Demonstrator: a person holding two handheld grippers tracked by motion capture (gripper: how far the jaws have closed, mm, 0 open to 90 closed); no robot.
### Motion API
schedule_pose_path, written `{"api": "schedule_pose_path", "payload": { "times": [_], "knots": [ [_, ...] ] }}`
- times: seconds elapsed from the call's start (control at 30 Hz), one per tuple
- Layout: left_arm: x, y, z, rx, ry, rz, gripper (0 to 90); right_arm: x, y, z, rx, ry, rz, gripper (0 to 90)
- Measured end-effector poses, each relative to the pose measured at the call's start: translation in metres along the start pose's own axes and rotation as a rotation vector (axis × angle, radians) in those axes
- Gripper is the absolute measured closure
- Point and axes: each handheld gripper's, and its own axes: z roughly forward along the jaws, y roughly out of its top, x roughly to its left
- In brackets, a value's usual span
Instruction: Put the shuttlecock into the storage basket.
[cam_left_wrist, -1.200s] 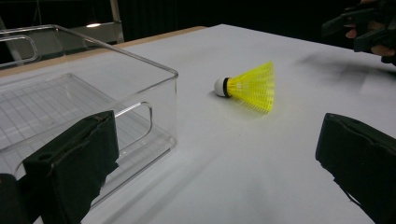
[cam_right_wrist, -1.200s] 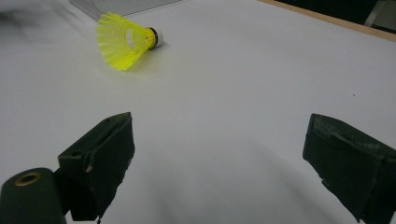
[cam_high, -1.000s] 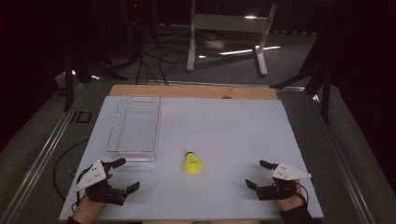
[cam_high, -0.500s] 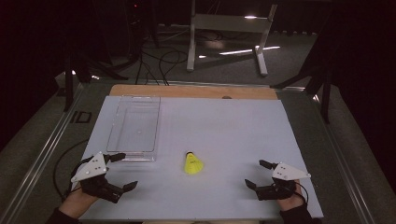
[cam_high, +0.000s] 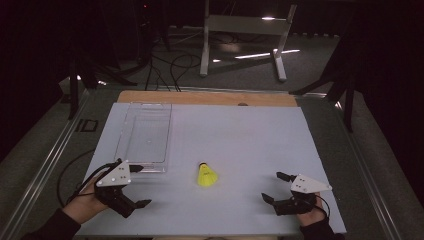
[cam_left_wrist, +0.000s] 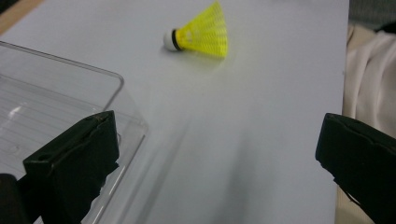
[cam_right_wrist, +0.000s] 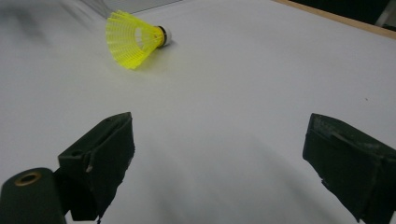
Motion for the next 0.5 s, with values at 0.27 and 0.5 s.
{"api": "schedule_pose_path", "payload": {
  "times": [0.27, 0.5],
  "knots": [
    [0.001, 0.008, 0.010, 0.130, -0.063, 0.059, 0.4, 0.001, 0.001, 0.000, -0.003, -0.003, 0.002, 9.1],
    [0.002, 0.011, 0.018, 0.210, -0.087, 0.101, 1.0, 0.000, 0.000, 0.000, -0.004, 0.001, 0.004, 9.1]
  ]
}}
